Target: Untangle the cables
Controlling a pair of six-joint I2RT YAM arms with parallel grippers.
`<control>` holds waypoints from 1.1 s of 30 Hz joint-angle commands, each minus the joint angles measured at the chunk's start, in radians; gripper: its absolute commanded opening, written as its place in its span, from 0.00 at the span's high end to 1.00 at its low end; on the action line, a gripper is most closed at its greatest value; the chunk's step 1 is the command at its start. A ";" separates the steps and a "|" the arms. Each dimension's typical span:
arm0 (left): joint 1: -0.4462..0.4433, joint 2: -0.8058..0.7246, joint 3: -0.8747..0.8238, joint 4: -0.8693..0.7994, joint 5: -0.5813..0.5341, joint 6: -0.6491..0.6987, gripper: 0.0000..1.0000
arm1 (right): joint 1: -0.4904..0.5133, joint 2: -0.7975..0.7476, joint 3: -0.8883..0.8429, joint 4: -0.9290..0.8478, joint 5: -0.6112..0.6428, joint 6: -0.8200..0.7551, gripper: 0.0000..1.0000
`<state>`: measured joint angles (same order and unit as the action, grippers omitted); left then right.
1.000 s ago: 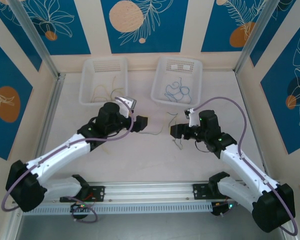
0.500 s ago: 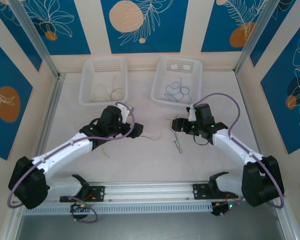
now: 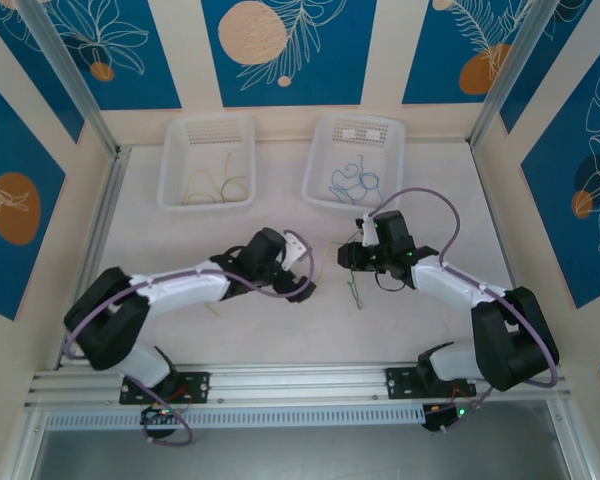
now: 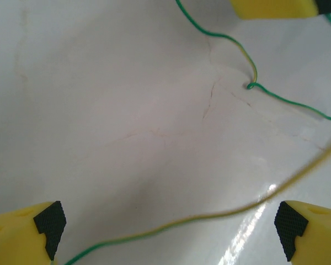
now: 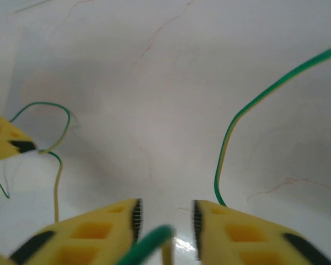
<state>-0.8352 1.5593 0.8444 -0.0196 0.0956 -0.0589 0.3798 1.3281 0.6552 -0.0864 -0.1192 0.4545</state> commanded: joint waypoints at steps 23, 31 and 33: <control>0.101 -0.380 -0.119 0.104 -0.081 -0.070 1.00 | -0.091 -0.244 0.058 -0.055 -0.301 0.053 1.00; 0.104 -0.389 -0.054 0.226 -0.046 -0.178 1.00 | 0.077 -0.098 0.147 0.041 -0.362 0.034 1.00; 0.104 -0.376 -0.043 0.303 -0.016 -0.210 1.00 | 0.101 -0.060 0.146 0.130 -0.355 0.083 1.00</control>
<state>-0.7410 1.1751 0.7486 0.1295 0.0341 -0.1909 0.4465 1.2289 0.7837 -0.0391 -0.4431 0.5076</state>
